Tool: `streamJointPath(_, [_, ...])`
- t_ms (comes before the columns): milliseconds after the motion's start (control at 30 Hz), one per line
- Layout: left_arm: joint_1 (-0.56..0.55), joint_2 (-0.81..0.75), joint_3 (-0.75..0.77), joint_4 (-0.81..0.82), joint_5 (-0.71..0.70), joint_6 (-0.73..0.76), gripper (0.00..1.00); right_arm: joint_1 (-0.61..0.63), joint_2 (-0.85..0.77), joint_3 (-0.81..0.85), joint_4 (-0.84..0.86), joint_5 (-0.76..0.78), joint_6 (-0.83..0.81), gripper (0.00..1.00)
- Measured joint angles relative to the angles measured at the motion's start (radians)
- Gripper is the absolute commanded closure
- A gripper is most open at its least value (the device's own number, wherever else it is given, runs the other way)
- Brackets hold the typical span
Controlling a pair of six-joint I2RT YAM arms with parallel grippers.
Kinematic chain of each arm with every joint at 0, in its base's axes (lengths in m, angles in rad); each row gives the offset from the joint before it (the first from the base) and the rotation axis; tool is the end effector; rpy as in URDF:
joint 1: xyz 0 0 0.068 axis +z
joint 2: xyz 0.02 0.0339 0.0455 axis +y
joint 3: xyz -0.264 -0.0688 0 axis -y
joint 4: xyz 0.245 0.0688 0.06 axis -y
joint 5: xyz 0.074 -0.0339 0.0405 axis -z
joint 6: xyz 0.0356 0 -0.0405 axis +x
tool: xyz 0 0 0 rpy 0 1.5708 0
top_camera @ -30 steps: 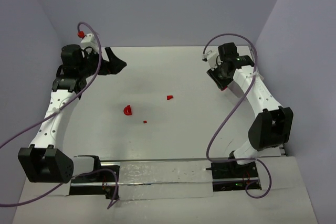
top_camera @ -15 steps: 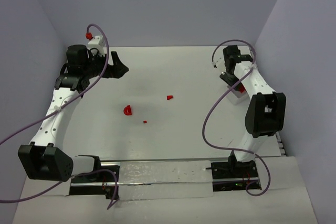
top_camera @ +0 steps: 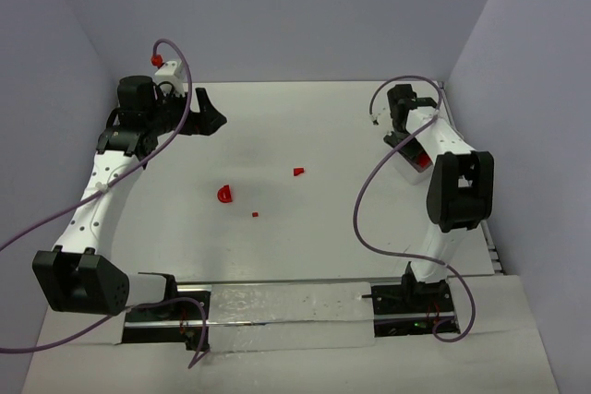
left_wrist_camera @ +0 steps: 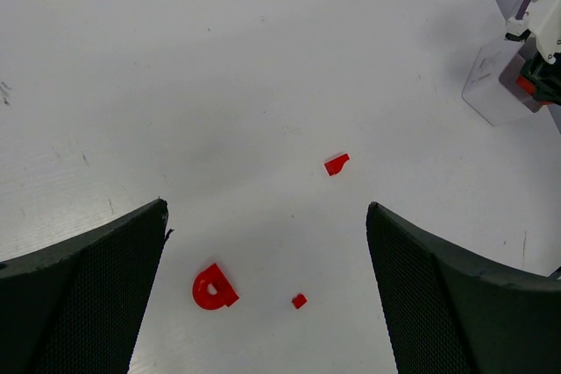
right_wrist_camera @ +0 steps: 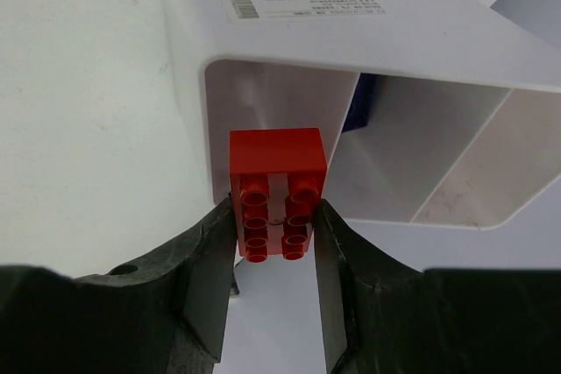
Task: Sort the legos into containers by color
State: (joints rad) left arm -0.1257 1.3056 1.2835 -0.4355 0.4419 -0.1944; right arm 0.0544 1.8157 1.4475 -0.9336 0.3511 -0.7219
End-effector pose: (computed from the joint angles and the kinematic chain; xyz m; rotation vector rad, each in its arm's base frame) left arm 0.2881 -0.0518 0.3759 0.2130 2.0303 -0.6488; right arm 0.3629 0.0075 0.2339 -1.0472 2.7473 -0.6229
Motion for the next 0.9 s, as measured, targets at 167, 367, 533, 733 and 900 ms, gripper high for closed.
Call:
streamJointPath(167, [0.0, 0.0, 0.0, -0.001, 0.0, 0.0, 0.01, 0.0, 0.028, 0.006, 0.009, 0.001, 0.002, 0.77])
streamJointPath(367, [0.0, 0.0, 0.0, -0.003, 0.0, 0.0, 0.01, 0.0, 0.039, 0.01, 0.03, 0.008, 0.003, 0.59])
streamJointPath(533, [0.0, 0.0, 0.0, -0.003, -0.001, 0.0, 0.01, -0.001, 0.039, 0.02, 0.036, 0.013, 0.006, 0.44])
streamJointPath(733, [0.0, 0.0, 0.0, -0.005, -0.007, 0.006, 0.01, -0.002, 0.039, 0.045, 0.031, 0.015, 0.008, 0.32])
streamJointPath(900, [0.0, -0.005, -0.001, -0.031, -0.01, 0.044, 0.02, -0.001, 0.039, 0.076, -0.002, -0.003, 0.022, 0.31])
